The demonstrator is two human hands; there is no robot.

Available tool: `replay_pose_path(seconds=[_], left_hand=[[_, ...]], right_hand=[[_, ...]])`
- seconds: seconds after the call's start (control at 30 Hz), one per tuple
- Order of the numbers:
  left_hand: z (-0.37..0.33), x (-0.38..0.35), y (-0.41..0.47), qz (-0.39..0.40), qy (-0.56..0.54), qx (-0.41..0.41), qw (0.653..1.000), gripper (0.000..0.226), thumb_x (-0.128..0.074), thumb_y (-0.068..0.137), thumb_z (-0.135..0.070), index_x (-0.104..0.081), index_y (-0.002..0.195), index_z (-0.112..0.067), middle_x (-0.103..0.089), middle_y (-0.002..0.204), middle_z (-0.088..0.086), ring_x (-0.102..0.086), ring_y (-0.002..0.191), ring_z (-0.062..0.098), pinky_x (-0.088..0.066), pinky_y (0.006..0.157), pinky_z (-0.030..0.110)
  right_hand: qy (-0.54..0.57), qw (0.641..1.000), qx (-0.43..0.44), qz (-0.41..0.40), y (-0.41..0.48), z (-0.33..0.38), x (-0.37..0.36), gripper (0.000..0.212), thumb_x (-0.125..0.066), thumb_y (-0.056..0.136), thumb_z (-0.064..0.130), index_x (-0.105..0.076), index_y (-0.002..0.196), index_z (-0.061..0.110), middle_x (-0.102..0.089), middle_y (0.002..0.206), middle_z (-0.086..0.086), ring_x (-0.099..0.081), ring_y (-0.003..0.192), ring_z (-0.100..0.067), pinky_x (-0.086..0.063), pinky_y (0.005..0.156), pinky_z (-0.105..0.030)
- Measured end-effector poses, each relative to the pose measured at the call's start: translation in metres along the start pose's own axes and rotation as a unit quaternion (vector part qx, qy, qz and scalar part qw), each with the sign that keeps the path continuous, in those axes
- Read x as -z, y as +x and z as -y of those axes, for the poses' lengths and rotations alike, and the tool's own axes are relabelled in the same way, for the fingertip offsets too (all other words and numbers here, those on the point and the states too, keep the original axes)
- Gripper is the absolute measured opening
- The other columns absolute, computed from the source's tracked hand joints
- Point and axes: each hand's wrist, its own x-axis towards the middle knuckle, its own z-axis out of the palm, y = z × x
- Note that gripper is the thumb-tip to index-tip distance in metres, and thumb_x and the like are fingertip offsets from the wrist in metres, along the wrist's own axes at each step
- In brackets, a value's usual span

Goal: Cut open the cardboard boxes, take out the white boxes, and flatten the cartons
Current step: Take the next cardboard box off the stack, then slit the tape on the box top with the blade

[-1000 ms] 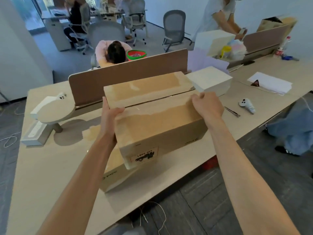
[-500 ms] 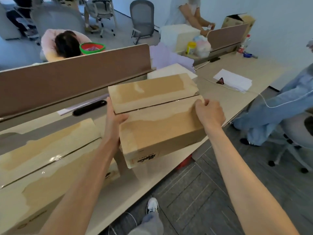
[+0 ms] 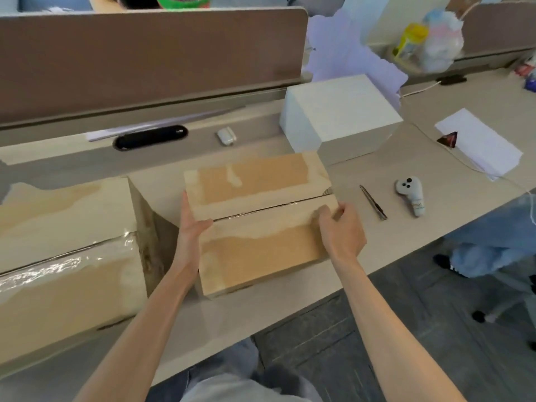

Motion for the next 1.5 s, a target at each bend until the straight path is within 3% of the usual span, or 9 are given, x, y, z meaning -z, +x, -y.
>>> replay_pose_path(seconds=[0.1,0.17,0.33,0.57,0.77,1.0,1.23,1.37,1.5], left_hand=[[0.002,-0.008,0.006,-0.03,0.065,-0.001,0.997,0.076,-0.05,0.091,-0.008,-0.012,0.155,-0.025,-0.043,0.144,-0.014,-0.038,0.135,0.012,-0.028,0.115,0.036],[0.0,-0.015,0.01,-0.083,0.183,-0.01,0.98,0.071,-0.044,0.096,-0.012,-0.006,0.155,-0.019,-0.032,0.151,-0.012,-0.029,0.138,0.013,-0.023,0.11,0.028],[0.005,-0.04,0.035,-0.118,0.548,-0.126,0.818,0.065,-0.039,0.095,-0.021,-0.012,0.152,-0.006,-0.005,0.162,0.009,-0.001,0.15,0.023,-0.004,0.12,0.046],[0.014,-0.119,0.079,-0.049,0.624,-0.174,0.76,0.056,-0.04,0.095,-0.021,-0.03,0.147,-0.004,-0.023,0.159,0.009,-0.012,0.149,0.023,-0.008,0.119,0.052],[0.033,-0.207,0.078,0.038,0.687,-0.221,0.691,0.062,-0.027,0.093,-0.039,-0.039,0.146,-0.008,-0.032,0.157,0.008,-0.024,0.147,0.024,-0.02,0.116,0.051],[0.042,-0.239,0.086,-0.009,0.711,-0.205,0.673,0.062,-0.038,0.09,-0.037,-0.037,0.148,-0.015,-0.029,0.158,0.003,-0.022,0.147,0.019,-0.019,0.117,0.049],[0.038,-0.245,0.088,-0.03,0.696,-0.194,0.691,0.057,-0.043,0.09,-0.031,-0.041,0.146,-0.017,-0.028,0.159,-0.002,-0.019,0.147,0.015,-0.014,0.119,0.044],[0.039,-0.248,0.087,-0.051,0.689,-0.181,0.7,0.054,-0.041,0.092,-0.032,-0.042,0.145,-0.02,-0.026,0.159,-0.001,-0.019,0.148,0.018,-0.016,0.119,0.043],[0.038,-0.255,0.089,-0.079,0.677,-0.17,0.712,0.053,-0.037,0.095,-0.033,-0.039,0.147,-0.021,-0.029,0.158,0.003,-0.022,0.147,0.022,-0.017,0.118,0.043]], right_hand=[[-0.004,1.0,0.024,0.005,0.011,-0.001,0.0,0.027,-0.054,0.087,0.045,-0.053,0.097,0.02,-0.055,0.086,0.01,-0.052,0.078,-0.014,-0.034,0.067,-0.031],[0.0,0.999,0.033,0.033,0.019,-0.004,0.001,0.028,-0.054,0.088,0.046,-0.053,0.099,0.019,-0.056,0.089,0.009,-0.052,0.081,-0.014,-0.036,0.068,-0.031],[0.086,0.992,0.015,0.09,0.044,-0.017,0.012,0.02,-0.053,0.091,0.04,-0.061,0.098,0.023,-0.062,0.094,0.012,-0.057,0.091,-0.012,-0.046,0.081,-0.033],[0.098,0.99,0.017,0.1,0.102,-0.057,0.013,0.021,-0.049,0.096,0.028,-0.064,0.101,0.015,-0.064,0.093,0.005,-0.06,0.091,-0.016,-0.04,0.075,-0.028],[-0.073,0.994,0.019,0.079,0.176,-0.109,-0.004,0.047,-0.051,0.093,0.021,-0.044,0.138,0.011,-0.047,0.138,-0.013,-0.041,0.129,-0.031,-0.037,0.102,-0.043],[-0.225,0.967,0.05,0.11,0.232,-0.157,-0.013,0.038,-0.053,0.092,0.016,-0.05,0.129,0.01,-0.046,0.131,-0.014,-0.04,0.122,-0.034,-0.04,0.092,-0.043],[-0.079,0.97,0.136,0.186,0.234,-0.155,-0.014,0.033,-0.049,0.087,-0.003,-0.059,0.117,0.003,-0.052,0.108,-0.017,-0.052,0.097,-0.035,-0.039,0.079,-0.034],[0.035,0.958,0.188,0.212,0.215,-0.119,-0.013,0.029,-0.05,0.089,0.002,-0.063,0.113,0.011,-0.057,0.105,-0.008,-0.05,0.086,-0.008,-0.034,0.075,-0.021],[0.179,0.942,0.178,0.22,0.184,-0.069,-0.003,0.019,-0.054,0.092,0.013,-0.062,0.105,0.023,-0.063,0.093,-0.001,-0.059,0.083,-0.018,-0.05,0.079,-0.033]])
